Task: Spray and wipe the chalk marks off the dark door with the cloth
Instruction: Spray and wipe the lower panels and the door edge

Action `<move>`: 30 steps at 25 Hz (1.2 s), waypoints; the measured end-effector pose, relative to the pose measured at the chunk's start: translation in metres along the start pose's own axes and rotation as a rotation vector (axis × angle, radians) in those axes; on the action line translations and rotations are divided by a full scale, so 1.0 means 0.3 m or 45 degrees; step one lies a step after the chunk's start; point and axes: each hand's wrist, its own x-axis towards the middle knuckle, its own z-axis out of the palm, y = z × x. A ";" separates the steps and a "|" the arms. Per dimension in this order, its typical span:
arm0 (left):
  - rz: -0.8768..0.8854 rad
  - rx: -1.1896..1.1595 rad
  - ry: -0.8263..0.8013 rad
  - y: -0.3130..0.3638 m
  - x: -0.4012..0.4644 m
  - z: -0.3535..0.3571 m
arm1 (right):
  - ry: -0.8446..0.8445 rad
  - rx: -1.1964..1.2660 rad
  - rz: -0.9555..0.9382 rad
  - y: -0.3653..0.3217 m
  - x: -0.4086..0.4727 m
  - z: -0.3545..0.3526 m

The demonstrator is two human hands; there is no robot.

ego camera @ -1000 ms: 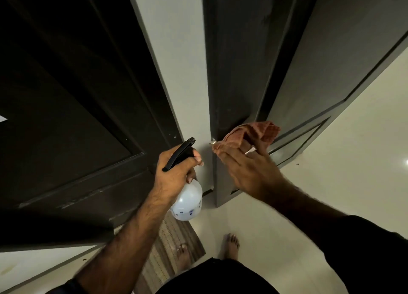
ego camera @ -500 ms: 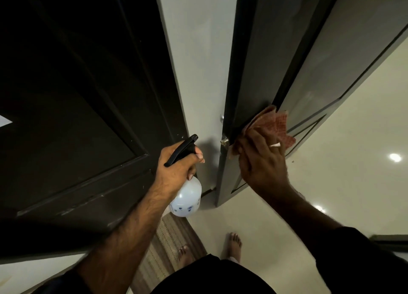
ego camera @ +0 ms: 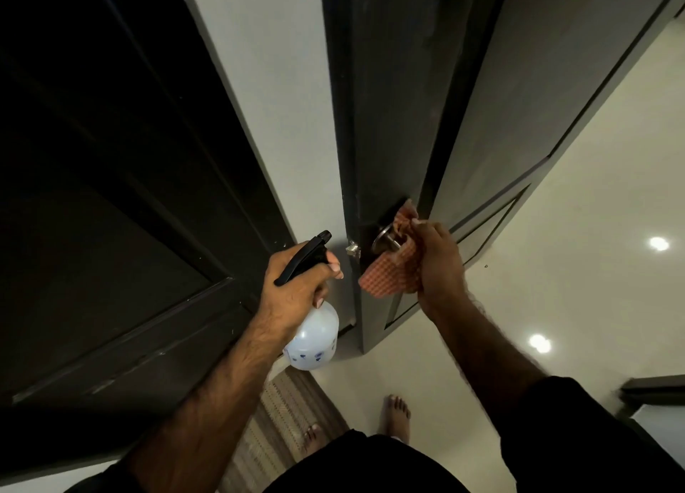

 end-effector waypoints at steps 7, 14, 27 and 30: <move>0.052 -0.030 0.019 0.032 0.027 0.037 | -0.089 0.003 0.145 -0.077 -0.012 0.001; 0.034 -0.046 0.015 0.041 0.020 0.017 | -0.335 -1.839 -1.815 0.060 0.032 -0.117; 0.051 -0.043 0.017 0.036 0.028 -0.018 | -0.119 0.129 0.234 -0.029 0.018 -0.024; 0.068 -0.017 0.032 0.027 0.040 -0.028 | -0.054 -1.083 -0.606 -0.044 -0.017 0.006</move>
